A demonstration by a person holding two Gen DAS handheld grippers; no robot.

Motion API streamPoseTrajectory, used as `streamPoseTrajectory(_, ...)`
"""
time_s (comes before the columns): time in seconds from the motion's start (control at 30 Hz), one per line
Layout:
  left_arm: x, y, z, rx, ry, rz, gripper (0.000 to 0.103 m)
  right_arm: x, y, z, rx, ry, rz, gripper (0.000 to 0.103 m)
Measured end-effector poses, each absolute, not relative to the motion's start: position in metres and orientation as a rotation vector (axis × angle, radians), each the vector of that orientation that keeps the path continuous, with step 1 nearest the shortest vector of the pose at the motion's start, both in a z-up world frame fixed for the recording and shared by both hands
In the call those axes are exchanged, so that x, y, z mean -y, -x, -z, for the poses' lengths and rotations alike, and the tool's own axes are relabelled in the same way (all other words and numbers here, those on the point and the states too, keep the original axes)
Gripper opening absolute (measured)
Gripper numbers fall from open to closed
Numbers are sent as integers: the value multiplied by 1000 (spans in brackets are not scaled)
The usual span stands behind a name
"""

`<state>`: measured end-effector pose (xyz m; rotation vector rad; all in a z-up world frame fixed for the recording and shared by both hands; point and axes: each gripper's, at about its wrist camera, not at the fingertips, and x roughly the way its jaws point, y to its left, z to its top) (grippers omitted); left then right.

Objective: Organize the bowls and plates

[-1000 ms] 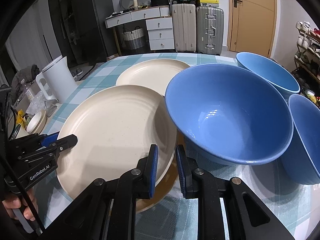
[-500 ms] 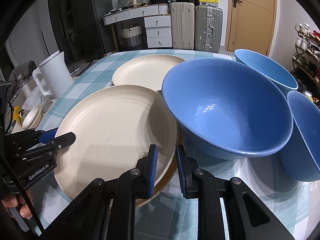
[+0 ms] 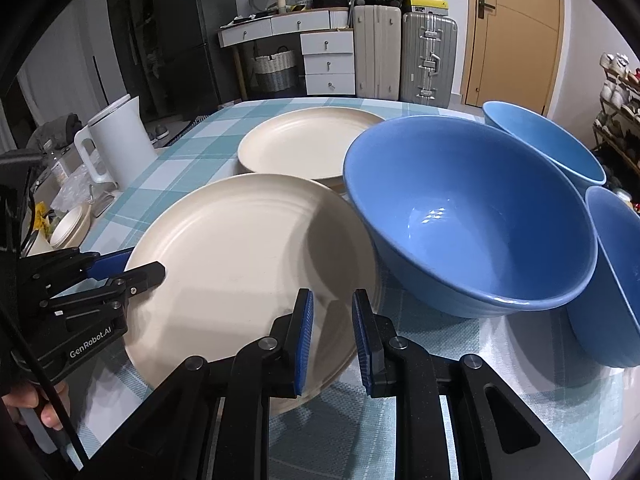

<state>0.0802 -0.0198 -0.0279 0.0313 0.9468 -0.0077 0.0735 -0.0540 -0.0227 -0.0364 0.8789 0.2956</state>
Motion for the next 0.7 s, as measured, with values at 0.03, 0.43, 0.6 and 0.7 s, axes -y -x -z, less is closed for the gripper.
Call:
streamPoseTrajectory(0.03, 19, -81, 29, -952, -24, 13, 24, 54, -74, 22, -879, 34, -297, 21)
streamPoseTrajectory(0.43, -2, -73, 2, -886, 108, 28, 73, 64, -60, -4, -804, 5, -338, 56)
streamPoseTrajectory(0.6, -11, -63, -31, -797, 149, 43, 89, 71, -51, -28, -750, -38, -422, 82)
streamPoseTrajectory(0.7, -15, -59, -47, -761, 174, 46, 102, 73, -45, -46, -714, -34, -440, 87)
